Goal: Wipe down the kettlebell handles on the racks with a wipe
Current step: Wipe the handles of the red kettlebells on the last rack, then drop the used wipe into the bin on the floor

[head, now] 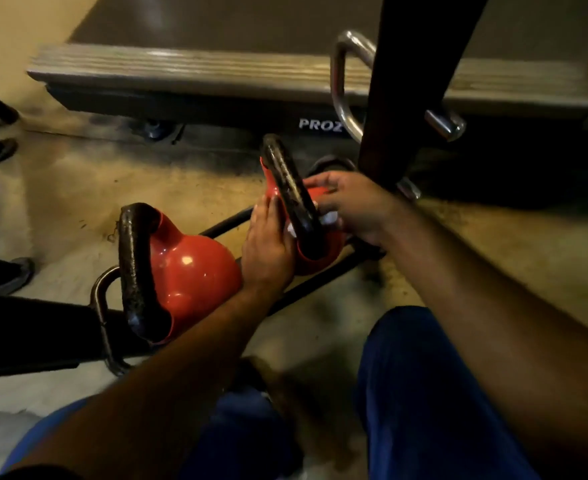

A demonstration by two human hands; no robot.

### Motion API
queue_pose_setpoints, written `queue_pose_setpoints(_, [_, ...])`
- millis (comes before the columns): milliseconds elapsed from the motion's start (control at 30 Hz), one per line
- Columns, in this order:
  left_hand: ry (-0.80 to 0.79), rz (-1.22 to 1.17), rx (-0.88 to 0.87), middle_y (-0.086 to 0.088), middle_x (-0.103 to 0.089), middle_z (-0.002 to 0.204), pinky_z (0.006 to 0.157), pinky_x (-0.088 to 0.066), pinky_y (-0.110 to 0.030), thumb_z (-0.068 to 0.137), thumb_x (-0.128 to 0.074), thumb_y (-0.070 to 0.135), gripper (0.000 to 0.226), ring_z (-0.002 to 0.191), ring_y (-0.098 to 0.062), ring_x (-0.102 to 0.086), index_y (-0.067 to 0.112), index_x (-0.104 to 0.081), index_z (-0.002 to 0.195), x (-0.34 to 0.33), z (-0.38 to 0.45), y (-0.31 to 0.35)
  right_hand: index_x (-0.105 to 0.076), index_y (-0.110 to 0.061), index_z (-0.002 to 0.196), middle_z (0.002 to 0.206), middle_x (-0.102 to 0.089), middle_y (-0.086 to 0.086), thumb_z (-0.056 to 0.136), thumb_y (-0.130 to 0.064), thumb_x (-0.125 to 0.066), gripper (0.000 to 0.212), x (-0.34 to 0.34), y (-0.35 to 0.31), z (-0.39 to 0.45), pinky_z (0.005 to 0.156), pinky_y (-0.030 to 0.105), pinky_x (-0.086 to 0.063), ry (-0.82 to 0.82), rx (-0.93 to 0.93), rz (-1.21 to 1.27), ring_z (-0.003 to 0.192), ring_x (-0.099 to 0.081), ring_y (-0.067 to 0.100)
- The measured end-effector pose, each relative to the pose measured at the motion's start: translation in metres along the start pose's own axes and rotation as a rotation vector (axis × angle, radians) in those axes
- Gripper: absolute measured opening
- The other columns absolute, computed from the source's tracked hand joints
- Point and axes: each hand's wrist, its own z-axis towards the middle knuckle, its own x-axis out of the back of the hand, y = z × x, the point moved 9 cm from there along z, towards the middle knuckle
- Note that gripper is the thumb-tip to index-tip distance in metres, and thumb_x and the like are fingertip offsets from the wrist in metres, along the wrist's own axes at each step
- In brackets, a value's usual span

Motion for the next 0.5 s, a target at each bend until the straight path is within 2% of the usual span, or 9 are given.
queue_pose_setpoints(67, [-0.059,-0.003,0.042,-0.003,-0.03,0.159,0.111,-0.038,-0.049,0.097,-0.038,0.042,0.058,0.144,-0.023,-0.032,0.021,-0.033,0.151,0.004,0.006,0.005,-0.065,-0.009,0.11,0.081,-0.066,0.006,0.085,0.019,-0.053,0.039,0.003,-0.004,-0.008,0.054,0.018,-0.052,0.03,0.015,-0.04,0.06,-0.063,0.008])
queue_pose_setpoints(133, [-0.097,-0.014,0.068,-0.001,-0.038,0.154,0.107,-0.043,-0.046,0.095,-0.041,0.041,0.053,0.137,-0.022,-0.043,0.024,-0.042,0.146,0.01,0.005,0.013,-0.063,-0.007,0.112,0.074,-0.061,0.007,0.083,0.02,-0.05,0.043,0.013,0.0,-0.016,0.054,0.02,-0.051,0.15,0.0,-0.005,0.056,-0.058,0.01])
queue_pose_setpoints(233, [-0.121,-0.057,0.162,0.002,-0.061,0.131,0.097,-0.05,-0.043,0.092,-0.044,0.039,0.042,0.115,-0.019,-0.06,0.028,-0.057,0.13,0.027,-0.014,0.028,-0.062,-0.009,0.105,0.072,-0.062,0.009,0.081,0.02,-0.048,0.04,0.022,0.015,-0.038,0.058,0.026,-0.053,0.347,-0.099,0.223,0.06,-0.06,0.016])
queue_pose_setpoints(300, [-0.135,-0.072,0.258,0.0,-0.066,0.122,0.096,-0.051,-0.045,0.092,-0.043,0.04,0.042,0.111,-0.02,-0.063,0.028,-0.058,0.13,0.041,-0.031,0.039,-0.063,-0.013,0.1,0.08,-0.064,0.009,0.083,0.019,-0.048,0.039,0.02,0.025,-0.063,0.071,0.034,-0.056,0.421,-0.207,0.358,0.07,-0.062,0.02])
queue_pose_setpoints(367, [-0.186,-0.052,0.32,-0.007,-0.064,0.126,0.099,-0.049,-0.045,0.095,-0.041,0.034,0.043,0.115,-0.025,-0.06,0.023,-0.056,0.134,0.056,-0.05,0.056,-0.064,-0.01,0.105,0.097,-0.064,0.013,0.086,0.018,-0.048,0.037,0.014,0.025,-0.095,0.081,0.04,-0.056,0.454,-0.291,0.438,0.078,-0.061,0.023])
queue_pose_setpoints(433, [-0.245,-0.027,0.334,-0.012,-0.063,0.126,0.098,-0.049,-0.044,0.099,-0.043,0.022,0.037,0.114,-0.029,-0.059,0.017,-0.055,0.134,0.075,-0.066,0.083,-0.062,-0.009,0.112,0.11,-0.057,0.014,0.09,0.016,-0.047,0.037,0.008,0.01,-0.13,0.073,0.034,-0.058,0.45,-0.317,0.47,0.082,-0.06,0.023])
queue_pose_setpoints(467, [-0.274,-0.02,0.322,-0.015,-0.063,0.125,0.097,-0.05,-0.044,0.099,-0.044,0.017,0.035,0.113,-0.031,-0.059,0.013,-0.056,0.132,0.085,-0.074,0.098,-0.062,-0.01,0.114,0.112,-0.056,0.013,0.091,0.015,-0.048,0.037,0.008,-0.001,-0.148,0.072,0.033,-0.058,0.451,-0.316,0.479,0.082,-0.059,0.022])
queue_pose_setpoints(500, [-0.295,-0.005,0.312,-0.018,-0.063,0.123,0.095,-0.05,-0.042,0.099,-0.046,0.014,0.033,0.112,-0.034,-0.059,0.008,-0.058,0.128,0.097,-0.084,0.116,-0.063,-0.01,0.116,0.111,-0.056,0.012,0.091,0.014,-0.05,0.037,0.01,-0.011,-0.167,0.078,0.035,-0.058,0.459,-0.309,0.481,0.083,-0.058,0.021])
